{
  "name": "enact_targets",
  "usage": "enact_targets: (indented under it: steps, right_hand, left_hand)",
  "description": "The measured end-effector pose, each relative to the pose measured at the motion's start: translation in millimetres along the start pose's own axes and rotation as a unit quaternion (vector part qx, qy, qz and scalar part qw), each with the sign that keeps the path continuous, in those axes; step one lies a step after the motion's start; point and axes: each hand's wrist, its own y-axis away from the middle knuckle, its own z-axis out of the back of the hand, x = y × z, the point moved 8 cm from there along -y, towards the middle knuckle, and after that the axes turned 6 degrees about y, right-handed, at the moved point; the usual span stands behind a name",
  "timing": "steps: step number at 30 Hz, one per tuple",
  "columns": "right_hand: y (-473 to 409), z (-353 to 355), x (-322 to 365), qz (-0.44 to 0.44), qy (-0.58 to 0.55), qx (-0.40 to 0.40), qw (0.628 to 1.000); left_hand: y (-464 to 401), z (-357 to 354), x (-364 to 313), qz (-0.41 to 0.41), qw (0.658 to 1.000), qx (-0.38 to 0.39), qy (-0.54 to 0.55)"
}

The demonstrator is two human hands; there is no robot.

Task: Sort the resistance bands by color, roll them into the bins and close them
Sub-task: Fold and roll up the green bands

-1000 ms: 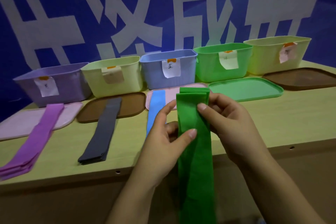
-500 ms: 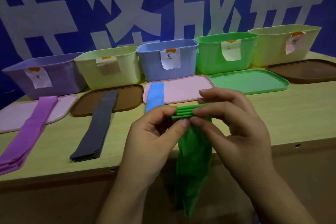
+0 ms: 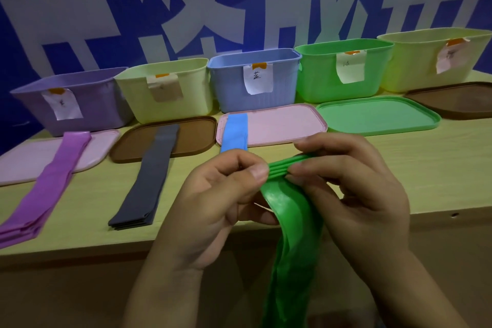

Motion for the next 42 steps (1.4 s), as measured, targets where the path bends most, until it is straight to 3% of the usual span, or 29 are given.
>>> enact_targets:
  steps: [7,15,20,24,42]
  right_hand:
    - [1,-1,2,0.005,-0.026,0.032,0.999]
    - [-1,3,-1,-0.021,-0.047,0.018,0.999]
    - [-3,2,-6,-0.108,-0.086,0.065,0.988]
    - [-7,3,-2,-0.098,-0.025,0.101,0.990]
    - [-3,7,0,-0.112,-0.010,0.046,0.993]
  left_hand:
    - [1,2,8,0.059,0.998,0.013,0.023]
    - [0,0,11,0.048,0.998,-0.039,0.016]
    - [1,2,-1,-0.024,0.995,-0.053,-0.075]
    - [4,-2,-6,-0.058,0.989,-0.043,-0.131]
    - [10,-8,-12,-0.109,0.975,-0.058,-0.185]
